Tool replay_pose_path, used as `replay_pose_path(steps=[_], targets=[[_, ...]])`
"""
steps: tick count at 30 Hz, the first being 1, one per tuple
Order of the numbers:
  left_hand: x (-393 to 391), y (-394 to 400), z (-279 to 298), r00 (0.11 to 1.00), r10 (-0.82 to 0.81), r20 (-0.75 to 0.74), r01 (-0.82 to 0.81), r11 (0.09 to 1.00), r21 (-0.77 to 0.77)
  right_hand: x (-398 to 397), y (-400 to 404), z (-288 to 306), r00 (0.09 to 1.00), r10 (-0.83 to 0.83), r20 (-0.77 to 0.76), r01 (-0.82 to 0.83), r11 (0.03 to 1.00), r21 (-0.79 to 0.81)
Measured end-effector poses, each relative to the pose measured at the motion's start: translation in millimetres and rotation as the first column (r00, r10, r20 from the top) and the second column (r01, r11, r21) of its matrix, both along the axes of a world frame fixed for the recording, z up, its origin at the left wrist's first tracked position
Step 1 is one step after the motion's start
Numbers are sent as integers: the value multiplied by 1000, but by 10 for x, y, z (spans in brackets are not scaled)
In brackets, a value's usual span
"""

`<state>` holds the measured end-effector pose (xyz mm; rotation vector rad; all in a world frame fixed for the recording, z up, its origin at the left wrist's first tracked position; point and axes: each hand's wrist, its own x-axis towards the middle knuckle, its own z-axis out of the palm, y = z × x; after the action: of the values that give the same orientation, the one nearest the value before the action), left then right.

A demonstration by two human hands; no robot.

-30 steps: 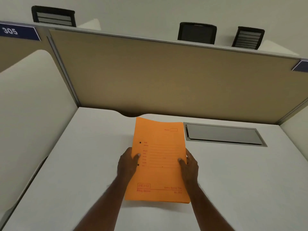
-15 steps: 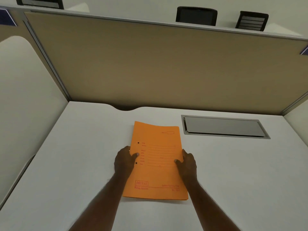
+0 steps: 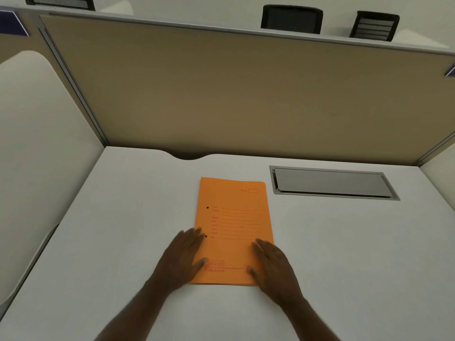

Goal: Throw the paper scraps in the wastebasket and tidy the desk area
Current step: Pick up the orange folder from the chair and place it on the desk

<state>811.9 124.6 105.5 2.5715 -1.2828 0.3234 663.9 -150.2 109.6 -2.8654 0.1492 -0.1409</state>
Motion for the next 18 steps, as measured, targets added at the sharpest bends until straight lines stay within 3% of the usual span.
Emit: replay_pose_path(steps=[5, 18], targets=[[-240, 108, -169, 987, -163, -7, 163, 983, 83, -227, 21, -129, 992, 127, 10, -127, 991, -49], [128, -147, -99, 986, -130, -105, 145, 978, 150, 245, -203, 48, 987, 105, -122, -111, 993, -48]])
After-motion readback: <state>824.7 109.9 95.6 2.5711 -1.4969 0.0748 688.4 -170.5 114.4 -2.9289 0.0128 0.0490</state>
